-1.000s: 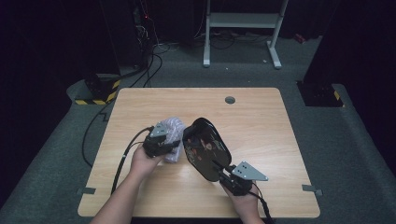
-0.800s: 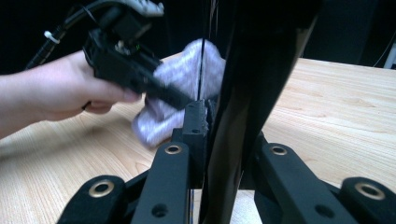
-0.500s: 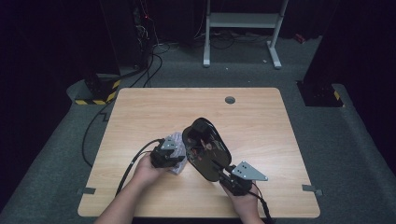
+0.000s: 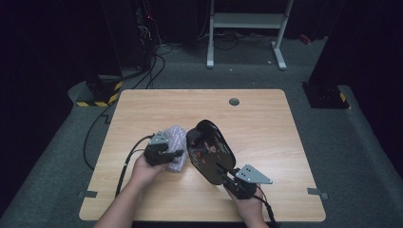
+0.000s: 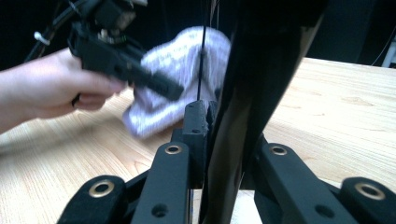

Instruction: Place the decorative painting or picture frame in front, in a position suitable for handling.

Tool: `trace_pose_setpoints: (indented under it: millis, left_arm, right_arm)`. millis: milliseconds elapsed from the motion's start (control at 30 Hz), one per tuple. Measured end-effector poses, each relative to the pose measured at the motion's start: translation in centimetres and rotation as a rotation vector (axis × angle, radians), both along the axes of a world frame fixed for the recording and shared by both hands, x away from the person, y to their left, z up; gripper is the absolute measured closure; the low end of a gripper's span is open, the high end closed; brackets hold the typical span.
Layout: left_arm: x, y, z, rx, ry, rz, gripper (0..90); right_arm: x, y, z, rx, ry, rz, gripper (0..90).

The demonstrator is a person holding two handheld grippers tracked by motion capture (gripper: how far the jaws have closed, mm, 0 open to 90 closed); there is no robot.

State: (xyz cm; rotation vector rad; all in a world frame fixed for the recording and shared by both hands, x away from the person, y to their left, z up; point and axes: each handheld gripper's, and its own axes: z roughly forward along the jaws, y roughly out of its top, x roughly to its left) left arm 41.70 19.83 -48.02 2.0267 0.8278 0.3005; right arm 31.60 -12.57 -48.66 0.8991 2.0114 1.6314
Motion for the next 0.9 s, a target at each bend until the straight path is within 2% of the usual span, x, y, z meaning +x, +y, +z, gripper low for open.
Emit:
trace_pose_setpoints:
  millis: [100, 367, 467, 600, 700, 900]
  left_arm:
    - [0.3, 0.2, 1.5, -0.016, -0.033, 0.01, 67.3]
    - [0.6, -0.1, 5.3, -0.041, -0.122, 0.0, 66.8]
    - [0.8, -0.5, 6.0, -0.018, -0.138, -0.005, 66.8]
    - [1.3, -1.0, 4.8, 0.021, -0.091, -0.012, 67.1]
    - [1.4, -0.8, 3.0, 0.013, -0.038, -0.013, 67.3]
    - [1.2, -0.8, 0.0, 0.035, 0.034, -0.037, 67.4]
  right_arm:
    - [0.0, 0.0, 0.0, 0.001, 0.002, 0.001, 79.3]
    - [0.0, 0.0, 0.0, 0.002, 0.003, 0.001, 79.3]
    - [0.0, 0.0, 0.0, 0.003, 0.004, 0.002, 79.3]
    - [0.0, 0.0, 0.0, 0.004, 0.005, 0.001, 79.2]
    - [0.0, 0.0, 0.0, 0.002, 0.004, 0.0, 79.1]
    - [0.0, 0.0, 0.0, 0.003, 0.005, 0.001, 79.2]
